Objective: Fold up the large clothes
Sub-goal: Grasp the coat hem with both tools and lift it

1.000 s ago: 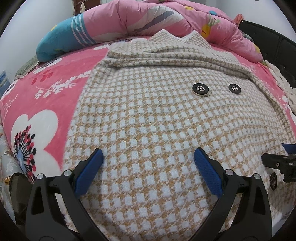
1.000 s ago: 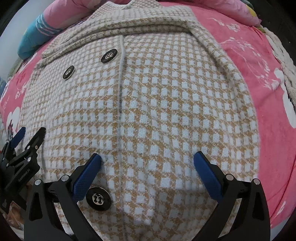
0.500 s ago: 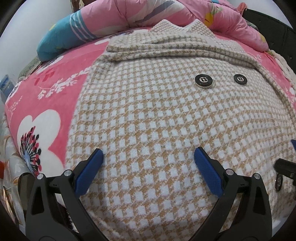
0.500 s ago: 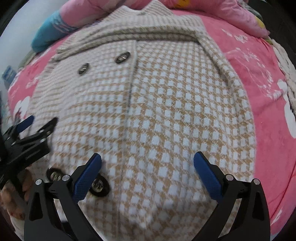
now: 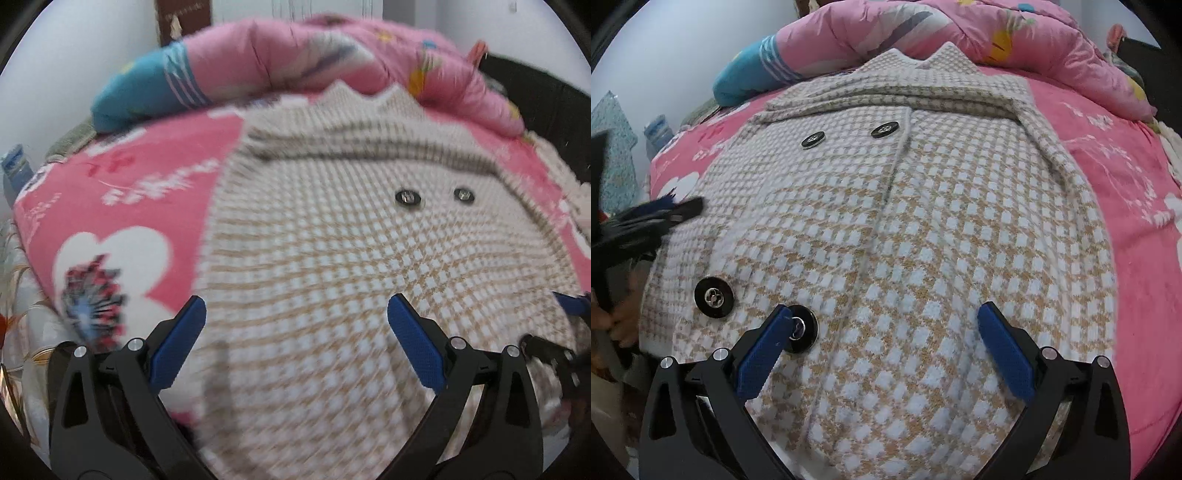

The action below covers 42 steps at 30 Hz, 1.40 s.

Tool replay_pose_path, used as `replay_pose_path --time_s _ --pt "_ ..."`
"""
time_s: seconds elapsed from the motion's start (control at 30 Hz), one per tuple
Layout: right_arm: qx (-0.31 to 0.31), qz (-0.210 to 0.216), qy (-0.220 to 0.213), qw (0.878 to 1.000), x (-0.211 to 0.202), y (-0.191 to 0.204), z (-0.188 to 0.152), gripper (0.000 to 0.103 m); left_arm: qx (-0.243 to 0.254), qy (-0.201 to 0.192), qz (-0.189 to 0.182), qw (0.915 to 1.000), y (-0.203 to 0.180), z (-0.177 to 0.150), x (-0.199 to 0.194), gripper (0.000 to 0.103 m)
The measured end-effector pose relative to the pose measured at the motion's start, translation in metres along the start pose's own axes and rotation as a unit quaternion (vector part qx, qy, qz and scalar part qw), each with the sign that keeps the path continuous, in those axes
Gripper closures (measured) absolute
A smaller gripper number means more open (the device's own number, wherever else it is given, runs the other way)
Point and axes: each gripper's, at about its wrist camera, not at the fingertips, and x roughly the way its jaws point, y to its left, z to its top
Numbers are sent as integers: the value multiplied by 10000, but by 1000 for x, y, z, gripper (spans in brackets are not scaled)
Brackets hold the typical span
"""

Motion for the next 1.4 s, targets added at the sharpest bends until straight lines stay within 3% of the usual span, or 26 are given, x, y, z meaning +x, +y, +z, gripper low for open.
replay_pose_path --time_s 0.13,0.17,0.3,0.47,0.57,0.8,0.93,1.07,1.2,1.4 --pt "-37 138 148 9998 -8 -12 11 6 -221 -218 22 9995 31 -24 -38 8" --pt "-8 209 81 9997 -7 -33 24 6 -271 -240 17 9993 38 -30 -46 8" --pt "93 132 -349 9993 -38 -52 30 6 -358 -277 -14 9990 55 -56 -75 8" --pt "4 -282 -215 9994 -30 -72 30 6 -288 -163 -90 9994 51 -84 -81 8" --pt "51 -317 -113 9994 -21 -78 26 6 -353 20 -130 9993 42 -92 -71 9" --pt "214 -335 -413 9984 -46 -98 17 6 -543 288 -288 9977 38 -85 -43 33" --pt "741 -126 -346 9966 -58 -129 -2 6 -1118 546 -651 9901 60 -85 -27 43" --pt "1282 278 -143 9913 -55 -153 -19 6 -1637 860 -1115 9764 80 -86 -7 46" --pt "1367 469 -158 9894 -52 -155 -22 9 -1768 927 -1392 9699 81 -86 2 49" --pt "1586 841 -51 9838 -56 -155 -31 26 -1750 959 -1750 9641 68 -85 -3 57"
